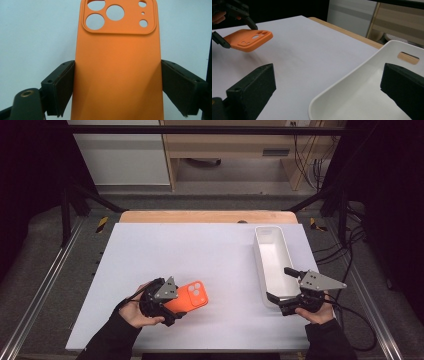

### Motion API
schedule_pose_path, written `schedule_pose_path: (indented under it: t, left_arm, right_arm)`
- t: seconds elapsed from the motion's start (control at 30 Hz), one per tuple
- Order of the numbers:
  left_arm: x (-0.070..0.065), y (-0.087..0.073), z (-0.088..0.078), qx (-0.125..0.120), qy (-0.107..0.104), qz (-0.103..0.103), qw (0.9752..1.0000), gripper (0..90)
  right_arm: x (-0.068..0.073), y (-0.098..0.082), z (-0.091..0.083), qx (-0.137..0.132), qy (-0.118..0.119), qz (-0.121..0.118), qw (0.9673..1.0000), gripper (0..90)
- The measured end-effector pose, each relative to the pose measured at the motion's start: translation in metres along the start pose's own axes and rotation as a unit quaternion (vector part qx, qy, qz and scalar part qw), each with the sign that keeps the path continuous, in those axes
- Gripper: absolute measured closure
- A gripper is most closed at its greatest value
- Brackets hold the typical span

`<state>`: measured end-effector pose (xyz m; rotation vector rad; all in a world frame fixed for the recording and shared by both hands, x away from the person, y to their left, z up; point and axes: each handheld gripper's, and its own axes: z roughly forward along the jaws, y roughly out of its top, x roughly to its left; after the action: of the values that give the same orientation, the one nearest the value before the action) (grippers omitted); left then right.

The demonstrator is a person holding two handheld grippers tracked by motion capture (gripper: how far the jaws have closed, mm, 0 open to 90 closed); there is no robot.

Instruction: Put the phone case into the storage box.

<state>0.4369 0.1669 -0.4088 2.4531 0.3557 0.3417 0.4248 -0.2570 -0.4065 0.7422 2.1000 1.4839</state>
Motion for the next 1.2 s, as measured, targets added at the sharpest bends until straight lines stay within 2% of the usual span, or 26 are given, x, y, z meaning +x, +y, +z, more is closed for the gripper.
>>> schedule_pose_path:
  t: [0.53, 0.9, 1.2]
  left_arm:
    - [0.0, 0.014, -0.003, -0.011, 0.0, 0.024, 0.9997, 15.5]
    - [-0.002, 0.027, 0.005, -0.018, -0.016, 0.045, 0.9987, 15.5]
    - [-0.005, 0.035, 0.009, -0.025, -0.025, 0.053, 0.9979, 15.5]
  right_arm:
    - [0.022, 0.011, 0.015, 0.015, 0.034, -0.038, 0.9986, 0.4]
    - [0.034, 0.013, 0.028, 0.038, 0.055, -0.062, 0.9958, 0.5]
    - [0.04, 0.013, 0.034, 0.049, 0.07, -0.07, 0.9939, 0.5]
